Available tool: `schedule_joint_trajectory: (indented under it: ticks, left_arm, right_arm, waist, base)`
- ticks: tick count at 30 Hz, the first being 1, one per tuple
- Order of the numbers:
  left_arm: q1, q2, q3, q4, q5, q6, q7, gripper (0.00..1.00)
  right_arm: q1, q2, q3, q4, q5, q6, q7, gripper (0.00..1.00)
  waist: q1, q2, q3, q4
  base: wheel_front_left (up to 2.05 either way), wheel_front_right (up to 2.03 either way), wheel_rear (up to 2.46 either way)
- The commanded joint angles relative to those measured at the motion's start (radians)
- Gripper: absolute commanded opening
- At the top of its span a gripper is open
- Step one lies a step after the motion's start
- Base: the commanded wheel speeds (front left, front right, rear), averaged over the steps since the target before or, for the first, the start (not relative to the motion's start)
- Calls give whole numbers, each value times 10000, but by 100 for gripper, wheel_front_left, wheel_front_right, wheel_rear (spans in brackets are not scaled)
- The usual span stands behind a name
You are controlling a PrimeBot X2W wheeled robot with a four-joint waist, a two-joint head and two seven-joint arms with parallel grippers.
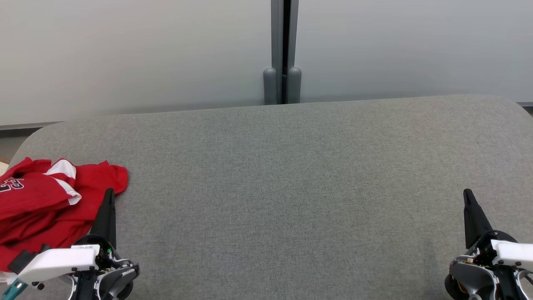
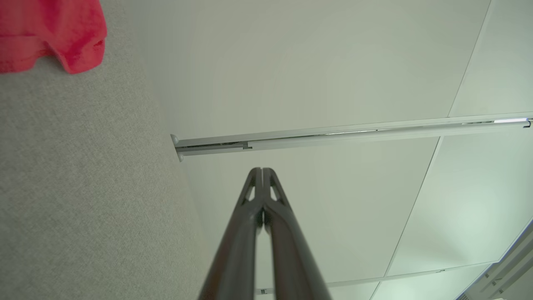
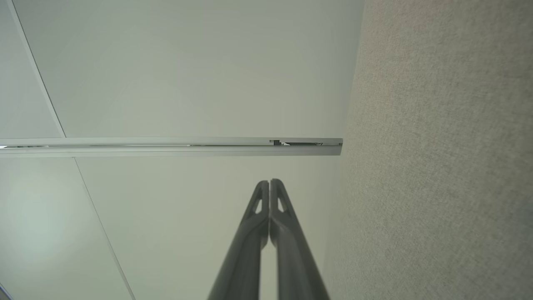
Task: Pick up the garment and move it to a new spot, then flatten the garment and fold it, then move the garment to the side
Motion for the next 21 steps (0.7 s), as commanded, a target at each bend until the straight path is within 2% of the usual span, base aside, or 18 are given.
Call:
schedule_joint_trajectory:
  ticks: [1,18,19,21]
  left_arm:
    - [-77,22,22,5,-13,-47,24,0]
    - [-77,22,22,5,-13,-48,24,0]
    - [1,-2,-2,9,0,0,0,100]
    - [106,-40,-17,153,1,4,-5,100]
  right_arm:
    - [-107,-2,8,14,-29,0,4,0]
    - [-107,-2,8,14,-29,0,3,0]
    - [2,2,0,7,0,0,0,100]
    - [105,34,4,140,-1,0,-4,100]
  waist:
    - [0,0,0,0]
    - [0,0,0,0]
    - [0,0,0,0]
    - [0,0,0,0]
  base:
    - [0,0,0]
    - [0,0,0]
    - [0,0,0]
    - [0,0,0]
